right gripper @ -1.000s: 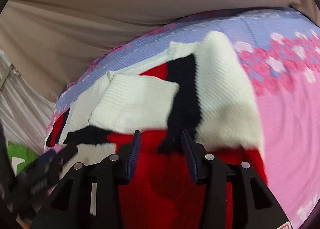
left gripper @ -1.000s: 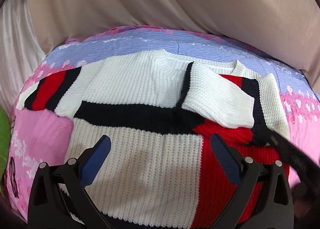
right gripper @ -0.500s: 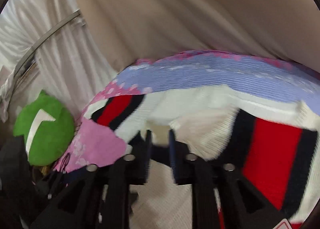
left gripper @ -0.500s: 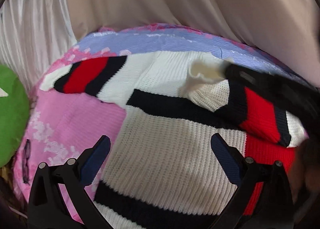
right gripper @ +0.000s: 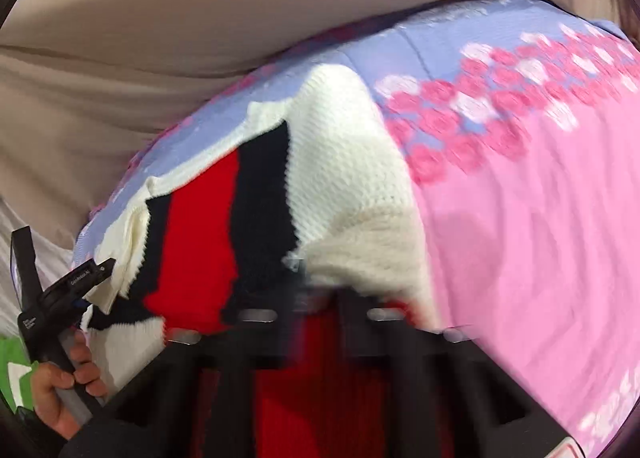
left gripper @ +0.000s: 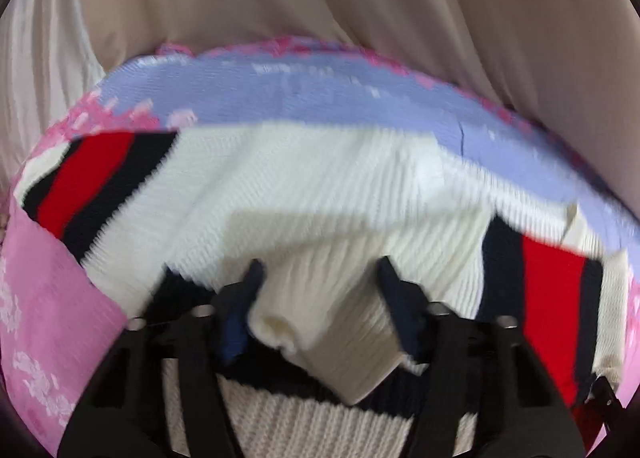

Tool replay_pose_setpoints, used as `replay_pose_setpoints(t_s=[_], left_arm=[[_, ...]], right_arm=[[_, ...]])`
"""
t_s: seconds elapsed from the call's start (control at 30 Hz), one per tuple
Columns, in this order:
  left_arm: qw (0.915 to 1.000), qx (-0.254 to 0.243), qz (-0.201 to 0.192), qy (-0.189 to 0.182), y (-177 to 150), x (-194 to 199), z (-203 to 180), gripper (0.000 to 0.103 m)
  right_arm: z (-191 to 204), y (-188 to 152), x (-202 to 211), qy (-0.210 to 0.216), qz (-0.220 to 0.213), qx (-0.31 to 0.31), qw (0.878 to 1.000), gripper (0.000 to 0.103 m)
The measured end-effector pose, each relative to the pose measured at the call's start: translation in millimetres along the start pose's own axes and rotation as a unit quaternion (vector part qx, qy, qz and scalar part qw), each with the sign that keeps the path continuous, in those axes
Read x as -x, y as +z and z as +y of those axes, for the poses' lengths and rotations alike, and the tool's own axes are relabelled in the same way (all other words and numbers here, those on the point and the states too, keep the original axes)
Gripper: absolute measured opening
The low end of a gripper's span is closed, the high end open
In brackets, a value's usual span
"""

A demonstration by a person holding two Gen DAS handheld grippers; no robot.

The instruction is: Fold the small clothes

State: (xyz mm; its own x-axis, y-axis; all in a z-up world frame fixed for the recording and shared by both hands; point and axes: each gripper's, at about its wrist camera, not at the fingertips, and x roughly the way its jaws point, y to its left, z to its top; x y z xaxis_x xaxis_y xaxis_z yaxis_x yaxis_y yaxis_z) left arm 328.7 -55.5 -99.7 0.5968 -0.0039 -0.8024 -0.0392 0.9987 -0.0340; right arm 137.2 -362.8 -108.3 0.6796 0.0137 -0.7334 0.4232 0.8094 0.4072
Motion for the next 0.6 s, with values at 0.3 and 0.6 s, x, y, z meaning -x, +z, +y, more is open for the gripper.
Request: replay_pose_setpoints(t_s=[0.3,0.6], left_arm=[[0.9971,0.052,0.02,0.051,-1,5,45,0.066],[0.9959,0.021,-0.014,0.087,-38,84,89,0.079]], right_arm=[[-20,1,24,-0.06,0.003,0.012,0.998,0.023],[163,-22,-41,0.022,0.067,0.248,0.966,0.02]])
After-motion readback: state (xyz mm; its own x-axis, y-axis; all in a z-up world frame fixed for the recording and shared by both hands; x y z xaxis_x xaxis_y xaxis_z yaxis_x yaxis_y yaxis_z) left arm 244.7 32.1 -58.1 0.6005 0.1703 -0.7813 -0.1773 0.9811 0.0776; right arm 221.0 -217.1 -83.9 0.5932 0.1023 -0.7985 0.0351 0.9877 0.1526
